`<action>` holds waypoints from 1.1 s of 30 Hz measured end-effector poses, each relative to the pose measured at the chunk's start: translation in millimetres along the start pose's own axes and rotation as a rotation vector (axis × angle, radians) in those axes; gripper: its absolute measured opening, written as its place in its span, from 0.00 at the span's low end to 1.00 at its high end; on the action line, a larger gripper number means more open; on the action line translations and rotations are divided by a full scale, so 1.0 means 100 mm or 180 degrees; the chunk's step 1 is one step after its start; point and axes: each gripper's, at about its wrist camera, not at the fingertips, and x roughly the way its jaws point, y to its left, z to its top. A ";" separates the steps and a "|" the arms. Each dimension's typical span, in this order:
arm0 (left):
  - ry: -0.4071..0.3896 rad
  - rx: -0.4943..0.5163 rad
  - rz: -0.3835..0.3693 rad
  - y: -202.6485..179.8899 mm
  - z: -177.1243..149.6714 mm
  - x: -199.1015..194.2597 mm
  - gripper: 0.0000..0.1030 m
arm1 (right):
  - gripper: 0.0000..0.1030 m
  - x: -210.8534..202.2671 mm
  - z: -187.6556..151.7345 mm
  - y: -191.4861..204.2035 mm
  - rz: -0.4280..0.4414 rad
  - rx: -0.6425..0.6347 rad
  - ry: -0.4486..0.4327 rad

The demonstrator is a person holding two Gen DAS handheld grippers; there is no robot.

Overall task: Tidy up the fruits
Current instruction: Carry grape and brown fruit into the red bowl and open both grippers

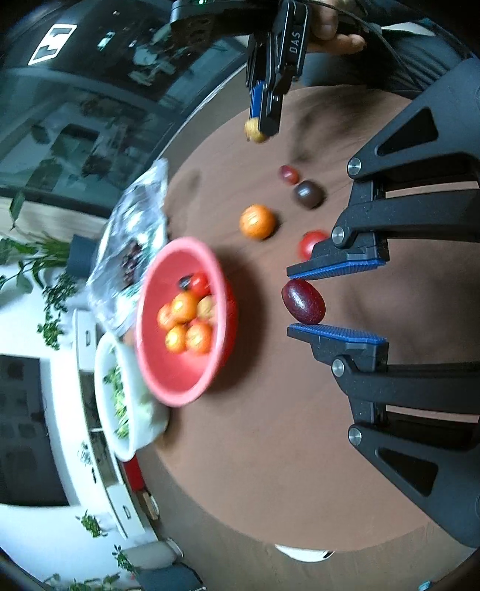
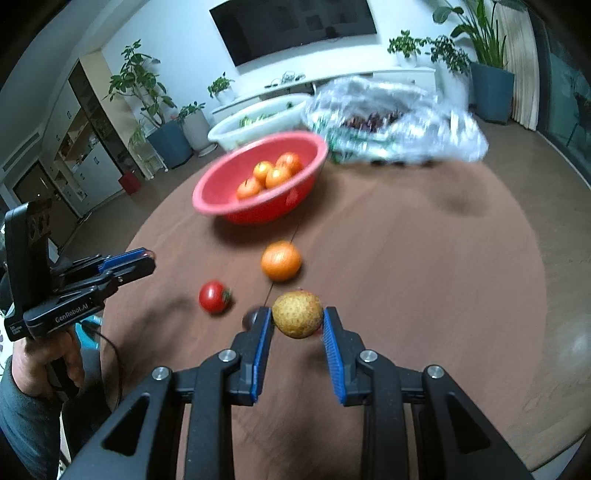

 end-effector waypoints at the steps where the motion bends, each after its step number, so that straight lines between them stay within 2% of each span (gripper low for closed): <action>1: -0.0033 -0.0013 0.0019 0.04 0.08 -0.01 0.22 | 0.30 -0.02 0.07 0.00 -0.0015 -0.0021 -0.0037; 10: -0.0224 -0.0026 0.0266 0.34 0.86 0.19 0.22 | 0.30 0.03 0.99 0.19 -0.0086 -0.0379 -0.0323; 16: -0.0086 0.0019 0.0378 0.43 1.13 0.71 0.22 | 0.30 0.49 1.46 0.38 -0.0077 -0.0580 -0.0227; 23: 0.0017 -0.0003 0.0335 0.45 1.16 1.15 0.22 | 0.30 1.06 1.49 0.52 -0.0112 -0.0740 0.0045; 33: 0.0104 -0.0003 0.0368 0.48 1.07 1.39 0.22 | 0.30 1.43 1.38 0.54 -0.0251 -0.0876 0.0247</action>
